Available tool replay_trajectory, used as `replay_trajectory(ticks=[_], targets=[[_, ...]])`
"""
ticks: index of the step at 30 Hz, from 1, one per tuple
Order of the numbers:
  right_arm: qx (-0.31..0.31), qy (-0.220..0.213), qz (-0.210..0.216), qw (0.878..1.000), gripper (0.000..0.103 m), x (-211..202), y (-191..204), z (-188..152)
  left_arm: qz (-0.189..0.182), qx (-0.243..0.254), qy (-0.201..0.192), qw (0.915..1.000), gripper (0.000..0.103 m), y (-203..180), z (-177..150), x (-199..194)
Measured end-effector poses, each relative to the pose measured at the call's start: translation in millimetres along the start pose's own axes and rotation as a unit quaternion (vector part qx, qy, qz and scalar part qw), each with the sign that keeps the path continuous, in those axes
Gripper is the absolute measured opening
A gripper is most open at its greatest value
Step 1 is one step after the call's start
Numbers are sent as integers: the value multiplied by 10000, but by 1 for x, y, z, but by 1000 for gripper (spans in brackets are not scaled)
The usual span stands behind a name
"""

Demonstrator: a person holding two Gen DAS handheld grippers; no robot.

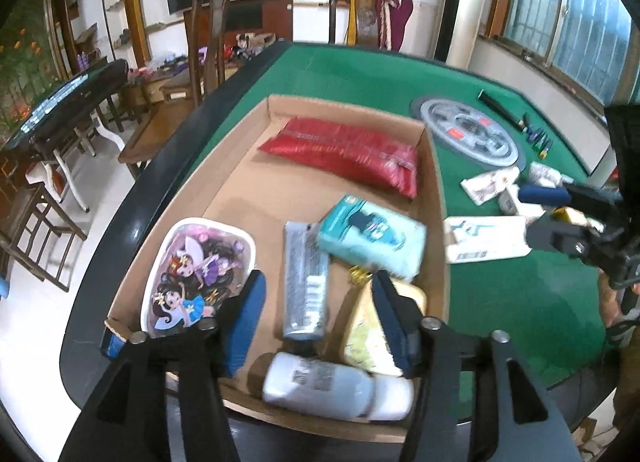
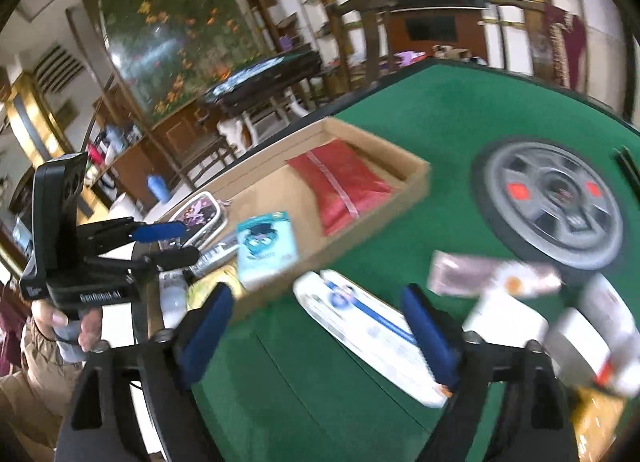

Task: Organize objects
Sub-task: 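Grasp the white-and-blue cream box with the left tool while the right tool returns to the pile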

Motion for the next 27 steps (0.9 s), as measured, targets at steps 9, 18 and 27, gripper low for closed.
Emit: replay_trajectory(ticks=[9,18,27], targets=[[1021,-689,-61,9924,103,-75,-66,-24,-442,650,-151,9968,72,-61,17,-8],[1480,-1010,-318,9833,103,-109,-100,-42,-723,2347,493,9681,73,-147,22,43],[1746,-1280,-410,9754,103,-126,-118,-45,-932,3194,1051,9372,73,-185,16,95]])
Point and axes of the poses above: each gripper's, at about its wrist camera, not at the fingertips, and x roughly the way its jaws point, y to its left, z to its top, the point moved 5 cm from there along x, roughly the way its jaws point, and after that the axes turned 5 degrees about -y, right-handed, at the moved point
